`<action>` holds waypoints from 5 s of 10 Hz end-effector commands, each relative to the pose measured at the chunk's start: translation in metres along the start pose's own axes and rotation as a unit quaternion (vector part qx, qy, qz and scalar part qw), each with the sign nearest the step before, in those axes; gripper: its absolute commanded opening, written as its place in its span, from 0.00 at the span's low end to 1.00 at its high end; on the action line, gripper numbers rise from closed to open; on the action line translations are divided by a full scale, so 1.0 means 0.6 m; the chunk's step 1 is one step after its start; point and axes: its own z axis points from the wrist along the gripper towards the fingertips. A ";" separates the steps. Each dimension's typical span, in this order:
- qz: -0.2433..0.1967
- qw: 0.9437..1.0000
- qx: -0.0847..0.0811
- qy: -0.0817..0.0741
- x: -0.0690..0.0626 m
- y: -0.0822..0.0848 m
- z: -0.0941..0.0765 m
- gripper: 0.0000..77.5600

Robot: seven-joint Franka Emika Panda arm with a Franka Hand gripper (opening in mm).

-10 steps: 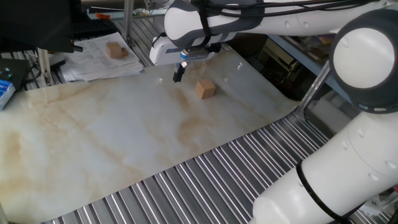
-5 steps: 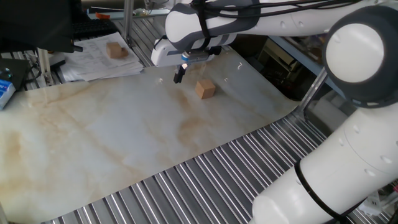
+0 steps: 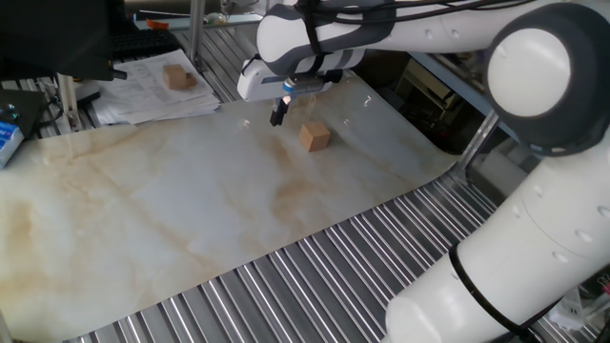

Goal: Pick up the small block on the left and move it to the right

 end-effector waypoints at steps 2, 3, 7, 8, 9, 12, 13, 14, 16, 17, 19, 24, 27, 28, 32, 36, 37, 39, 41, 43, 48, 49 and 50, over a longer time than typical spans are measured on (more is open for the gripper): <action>-0.008 1.000 0.000 -0.003 -0.012 -0.022 0.004 0.00; -0.011 1.000 0.000 -0.004 -0.014 -0.029 0.006 0.00; -0.023 1.000 0.000 -0.006 -0.023 -0.051 0.011 0.00; -0.024 1.000 0.001 -0.008 -0.023 -0.055 0.016 0.00; -0.022 1.000 0.001 -0.009 -0.023 -0.057 0.023 0.00; -0.006 1.000 -0.001 -0.005 -0.027 -0.059 0.027 0.00; -0.003 1.000 -0.002 -0.002 -0.029 -0.062 0.027 0.00; -0.005 1.000 -0.003 -0.001 -0.032 -0.065 0.025 0.00; -0.006 1.000 -0.002 0.000 -0.036 -0.068 0.023 0.00; -0.007 1.000 -0.002 0.002 -0.039 -0.070 0.022 0.00; -0.007 1.000 -0.002 0.002 -0.039 -0.070 0.022 0.00; -0.006 1.000 -0.002 0.001 -0.032 -0.067 0.026 0.00; 0.000 1.000 0.001 -0.001 -0.027 -0.064 0.029 0.00; 0.000 1.000 0.001 -0.001 -0.027 -0.064 0.029 0.00; 0.009 1.000 0.001 -0.001 -0.027 -0.064 0.029 0.00; 0.011 1.000 0.004 -0.001 -0.027 -0.064 0.029 0.00; 0.011 1.000 0.008 -0.002 -0.027 -0.064 0.029 0.00; 0.011 1.000 0.008 -0.001 -0.027 -0.064 0.029 0.00; 0.010 1.000 0.008 0.000 -0.027 -0.064 0.029 0.00; 0.010 1.000 0.007 0.003 -0.028 -0.064 0.029 0.00; 0.021 1.000 0.012 0.007 -0.029 -0.065 0.029 0.00; 0.020 1.000 0.012 0.007 -0.031 -0.066 0.028 0.00; 0.019 1.000 0.013 0.007 -0.034 -0.068 0.027 0.00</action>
